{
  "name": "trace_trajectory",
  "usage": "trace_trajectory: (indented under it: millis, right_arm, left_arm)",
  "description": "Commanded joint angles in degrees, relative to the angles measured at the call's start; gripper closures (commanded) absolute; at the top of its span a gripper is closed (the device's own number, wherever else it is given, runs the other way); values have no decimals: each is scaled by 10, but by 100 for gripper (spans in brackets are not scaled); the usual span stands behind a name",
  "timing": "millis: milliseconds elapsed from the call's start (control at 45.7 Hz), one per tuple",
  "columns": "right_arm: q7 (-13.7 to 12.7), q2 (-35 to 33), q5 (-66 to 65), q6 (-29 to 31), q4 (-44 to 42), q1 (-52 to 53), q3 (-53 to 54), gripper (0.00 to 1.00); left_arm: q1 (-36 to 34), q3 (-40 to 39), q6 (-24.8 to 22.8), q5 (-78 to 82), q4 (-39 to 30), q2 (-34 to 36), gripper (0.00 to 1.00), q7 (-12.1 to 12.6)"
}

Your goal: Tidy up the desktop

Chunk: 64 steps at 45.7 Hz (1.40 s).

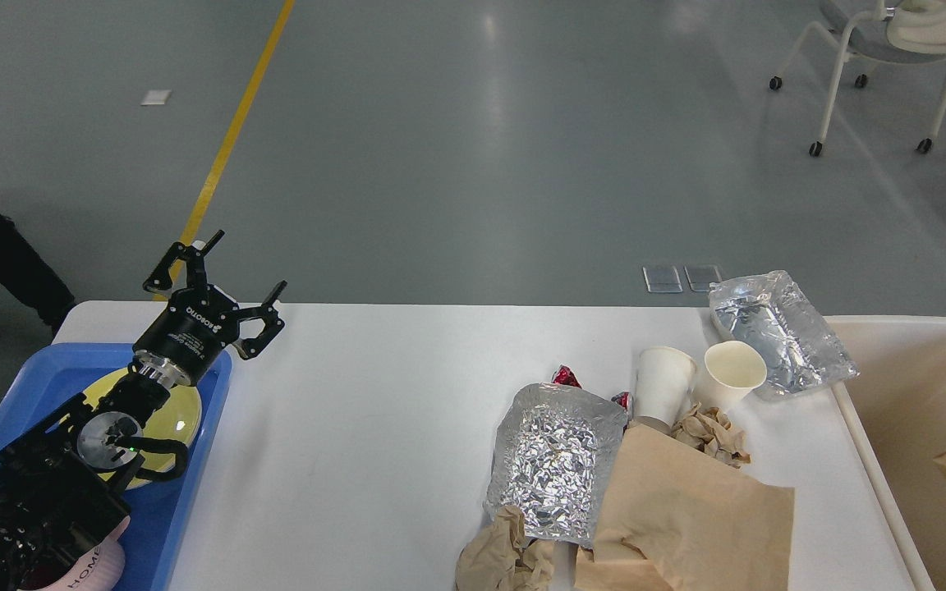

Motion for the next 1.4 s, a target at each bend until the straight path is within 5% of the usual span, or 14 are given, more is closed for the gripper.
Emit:
trace_trajectory:
  millis: [0,66,88,109,328,503,613,788,1072,1379]
  right_arm:
    - [-1,12,-2,0,-5,-3,2,100]
    - [0,17,-2,1,-7,-2,2,71]
    - [0,17,-2,1,-7,-2,2,42]
    - [0,17,-2,1,-7,-2,4,1]
    - [0,9,-2,7,13,14,7,0]
    - [0,-48,-5,42,121,106,-2,0]
    - [-2,-118,-42,109,237,252,-48,0]
    - [-2,-163,-106,294,378,608,-213,0]
    - [2,-46,-106,572,558,1095,-354,0]
    - [23,89,-48,572,608,1241,-331,0]
  left_arm:
    - [0,0,0,0,0,0,0,0]
    - [0,0,0,0,0,0,0,0]
    - [0,0,0,0,0,0,0,0]
    - [0,0,0,0,0,0,0,0]
    - [0,0,0,0,0,0,0,0]
    - [0,0,0,0,0,0,0,0]
    - [0,0,0,0,0,0,0,0]
    - [0,0,0,0,0,0,0,0]
    - [0,0,0,0,0,0,0,1]
    - [0,0,0,0,0,0,0,1]
